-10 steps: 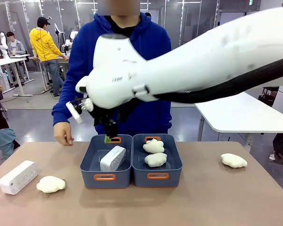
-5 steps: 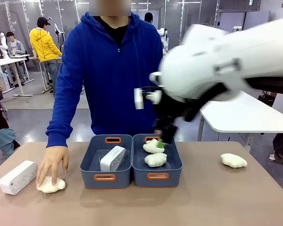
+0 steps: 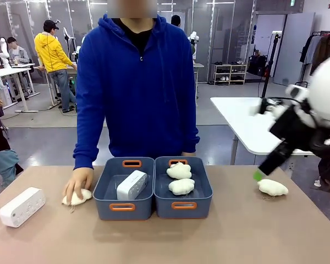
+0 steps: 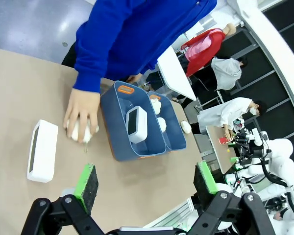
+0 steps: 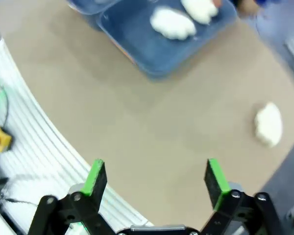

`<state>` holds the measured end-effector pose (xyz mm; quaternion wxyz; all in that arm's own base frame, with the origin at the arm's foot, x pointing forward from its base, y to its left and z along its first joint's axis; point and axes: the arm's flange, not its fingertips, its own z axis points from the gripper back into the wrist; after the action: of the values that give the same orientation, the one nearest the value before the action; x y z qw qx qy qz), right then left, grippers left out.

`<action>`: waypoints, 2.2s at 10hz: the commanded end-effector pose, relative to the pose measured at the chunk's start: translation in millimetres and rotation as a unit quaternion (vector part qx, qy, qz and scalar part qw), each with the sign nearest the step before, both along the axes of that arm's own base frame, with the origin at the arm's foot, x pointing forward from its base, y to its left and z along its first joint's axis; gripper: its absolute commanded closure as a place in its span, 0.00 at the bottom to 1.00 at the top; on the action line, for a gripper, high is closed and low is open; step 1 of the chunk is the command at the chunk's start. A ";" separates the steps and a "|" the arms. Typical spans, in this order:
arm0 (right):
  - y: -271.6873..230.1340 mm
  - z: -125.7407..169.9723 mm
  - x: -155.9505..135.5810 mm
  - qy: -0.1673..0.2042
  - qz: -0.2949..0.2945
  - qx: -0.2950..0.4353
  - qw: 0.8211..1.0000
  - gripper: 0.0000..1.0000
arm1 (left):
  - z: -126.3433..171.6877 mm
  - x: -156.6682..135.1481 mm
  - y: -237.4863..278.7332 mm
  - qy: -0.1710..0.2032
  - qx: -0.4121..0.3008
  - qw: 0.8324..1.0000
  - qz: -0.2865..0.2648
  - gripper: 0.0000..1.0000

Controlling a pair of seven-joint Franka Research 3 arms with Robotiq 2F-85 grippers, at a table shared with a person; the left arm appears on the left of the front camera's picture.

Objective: Sort the digital clocks into the basket.
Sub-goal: Pick up the Digital clock from the table and place it into the empty Plastic storage basket.

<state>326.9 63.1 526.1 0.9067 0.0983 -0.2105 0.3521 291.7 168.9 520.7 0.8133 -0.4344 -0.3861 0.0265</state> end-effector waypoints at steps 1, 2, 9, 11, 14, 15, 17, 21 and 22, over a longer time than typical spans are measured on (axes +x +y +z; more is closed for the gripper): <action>-23.5 -16.9 -27.5 0.023 -0.079 0.031 0.996 0.00 | 0.5 1.2 -0.1 -0.014 -0.007 1.000 -0.005 0.00; -31.8 -30.9 -37.3 0.032 -0.113 0.040 0.992 0.00 | 0.5 1.2 -0.1 -0.014 -0.007 1.000 -0.005 0.00; -19.7 1.7 -7.0 0.013 -0.042 0.018 0.999 0.00 | 3.6 35.6 -39.4 0.097 0.137 0.985 0.036 0.00; -19.7 1.7 -7.0 0.013 -0.042 0.018 0.999 0.00 | -20.9 64.8 -61.3 0.170 0.220 0.959 0.051 0.00; -19.7 1.7 -7.0 0.013 -0.042 0.018 0.999 0.00 | -54.6 120.3 -88.1 0.202 0.380 0.902 0.026 0.00; -19.7 1.7 -7.0 0.013 -0.042 0.018 0.999 0.00 | -68.2 130.0 -101.1 0.203 0.405 0.892 -0.002 0.00; -19.7 1.7 -7.0 0.013 -0.042 0.018 0.999 0.00 | -93.3 141.7 -119.9 0.197 0.433 0.879 -0.023 0.00; -19.7 1.7 -7.0 0.013 -0.042 0.018 0.999 0.00 | -137.0 158.2 -128.9 0.214 0.469 0.856 -0.042 0.00; -19.7 1.7 -7.0 0.013 -0.042 0.018 0.999 0.00 | -146.0 161.2 -131.3 0.210 0.480 0.851 -0.037 0.00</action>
<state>317.9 44.1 529.2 0.9229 0.1126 -0.2045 0.3062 443.4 40.7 379.8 0.9829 -0.0082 -0.1462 -0.1112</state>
